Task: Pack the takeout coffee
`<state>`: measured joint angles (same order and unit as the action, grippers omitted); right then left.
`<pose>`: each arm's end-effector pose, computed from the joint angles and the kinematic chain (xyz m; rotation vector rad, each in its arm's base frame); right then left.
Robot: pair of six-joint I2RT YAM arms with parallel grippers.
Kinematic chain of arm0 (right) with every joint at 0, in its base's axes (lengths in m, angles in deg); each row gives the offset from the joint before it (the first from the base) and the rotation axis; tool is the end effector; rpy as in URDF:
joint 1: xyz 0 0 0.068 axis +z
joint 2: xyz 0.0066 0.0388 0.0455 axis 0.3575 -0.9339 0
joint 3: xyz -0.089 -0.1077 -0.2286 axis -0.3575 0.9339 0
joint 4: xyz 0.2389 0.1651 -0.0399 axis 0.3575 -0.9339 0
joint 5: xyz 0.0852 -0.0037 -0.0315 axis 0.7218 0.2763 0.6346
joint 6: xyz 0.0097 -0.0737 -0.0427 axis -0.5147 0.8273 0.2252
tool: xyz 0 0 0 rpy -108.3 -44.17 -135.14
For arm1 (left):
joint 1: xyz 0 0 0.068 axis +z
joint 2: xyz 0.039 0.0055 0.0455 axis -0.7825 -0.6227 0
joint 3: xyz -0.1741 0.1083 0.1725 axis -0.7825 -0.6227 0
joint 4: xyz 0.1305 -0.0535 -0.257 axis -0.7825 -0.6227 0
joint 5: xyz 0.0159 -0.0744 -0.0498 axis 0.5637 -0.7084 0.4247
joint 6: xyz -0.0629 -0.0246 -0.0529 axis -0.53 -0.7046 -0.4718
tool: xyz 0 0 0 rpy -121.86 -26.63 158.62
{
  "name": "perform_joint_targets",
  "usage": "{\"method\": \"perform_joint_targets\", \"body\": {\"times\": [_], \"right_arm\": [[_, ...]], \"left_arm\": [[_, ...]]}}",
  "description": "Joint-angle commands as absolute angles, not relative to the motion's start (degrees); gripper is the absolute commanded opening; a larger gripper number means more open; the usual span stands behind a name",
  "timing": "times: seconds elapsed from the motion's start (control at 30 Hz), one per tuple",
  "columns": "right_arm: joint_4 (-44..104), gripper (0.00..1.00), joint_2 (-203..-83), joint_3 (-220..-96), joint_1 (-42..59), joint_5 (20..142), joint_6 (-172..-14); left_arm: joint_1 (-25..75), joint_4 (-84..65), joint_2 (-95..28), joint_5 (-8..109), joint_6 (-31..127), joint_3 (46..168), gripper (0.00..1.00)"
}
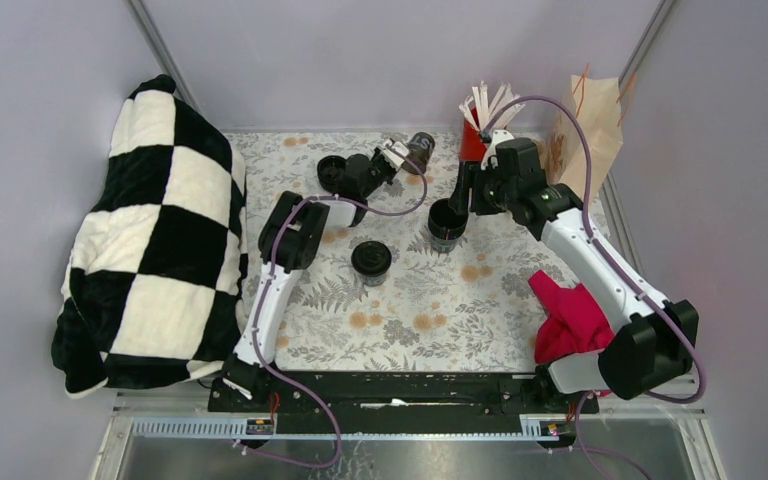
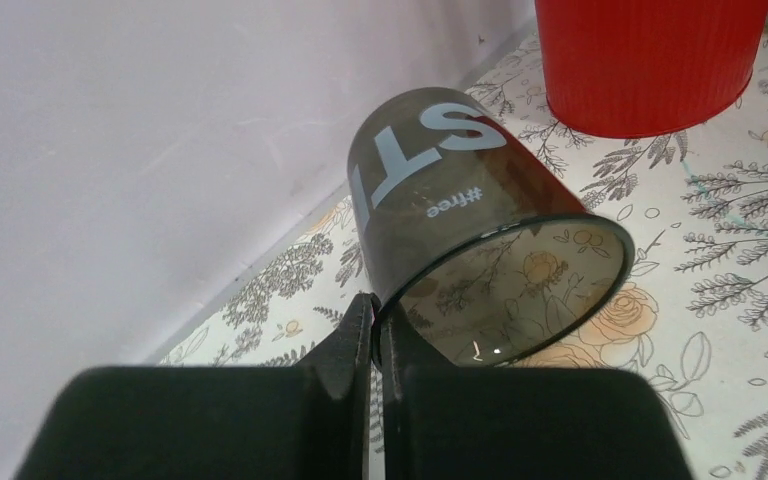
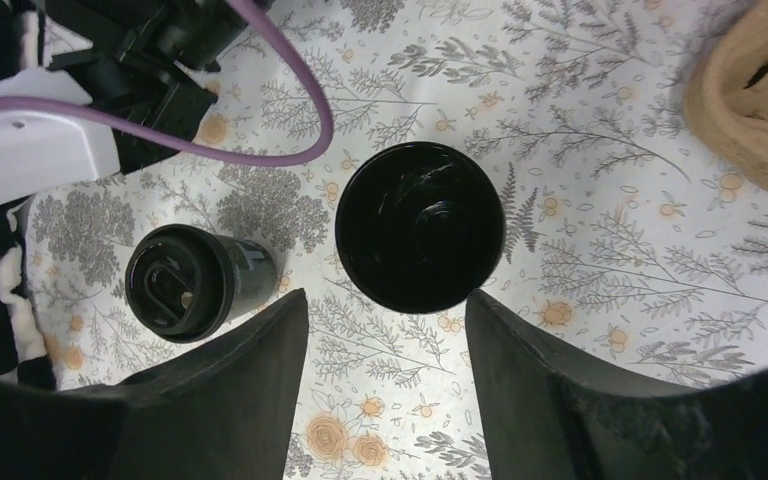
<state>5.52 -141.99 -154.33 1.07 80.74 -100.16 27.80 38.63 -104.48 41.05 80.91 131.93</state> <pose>0.3527 0.1535 0.3093 -0.2345 2.1674 0.5055 0.5487 -0.2655 0.0892 0.8151 1.3261 -0.2664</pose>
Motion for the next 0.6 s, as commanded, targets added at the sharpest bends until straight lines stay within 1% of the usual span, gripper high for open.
{"method": "perform_joint_targets", "body": {"times": [0.0, 0.07, 0.13, 0.2, 0.27, 0.3, 0.37, 0.4, 0.5, 0.57], "right_arm": [[7.25, 0.66, -136.86, -153.45, 1.20, 76.91, -101.03], [6.75, 0.67, -135.23, -153.03, 1.20, 75.28, -101.23], [6.36, 0.68, -133.69, -152.47, 1.13, 73.81, -101.38], [5.75, 0.70, -132.40, -152.09, 1.20, 71.53, -101.74], [4.46, 0.70, -131.71, -152.16, 1.14, 70.31, -101.83], [4.17, 0.70, -131.30, -151.90, 1.15, 69.82, -101.99], [3.92, 0.71, -130.33, -151.27, 1.20, 69.24, -102.43], [3.62, 0.71, -130.02, -151.12, 1.19, 69.12, -102.50], [2.42, 0.71, -128.82, -151.18, 1.19, 69.16, -102.56], [1.74, 0.71, -127.73, -151.04, 1.20, 68.46, -102.48]], "left_arm": [[27.63, 47.50, -95.57, 45.20, 76.03, 126.03, 0.00], [27.45, 45.36, -90.27, 47.43, 72.32, 122.66, 0.00], [27.28, 37.52, -83.84, 51.01, 67.42, 121.10, 0.00], [27.23, 19.67, -76.30, 55.92, 57.48, 123.38, 0.00], [27.23, -2.47, -71.99, 59.10, 46.39, 130.66, 0.00], [27.23, -13.48, -70.80, 58.13, 40.46, 134.72, 0.00], [27.19, -29.33, -69.27, 50.74, 33.13, 141.09, 0.00], [27.15, -34.60, -68.45, 46.09, 30.66, 142.73, 0.00], [27.01, -47.27, -66.80, 37.54, 25.73, 147.20, 0.00], [26.42, -55.68, -66.28, 37.78, 25.38, 151.05, 0.00]]}}
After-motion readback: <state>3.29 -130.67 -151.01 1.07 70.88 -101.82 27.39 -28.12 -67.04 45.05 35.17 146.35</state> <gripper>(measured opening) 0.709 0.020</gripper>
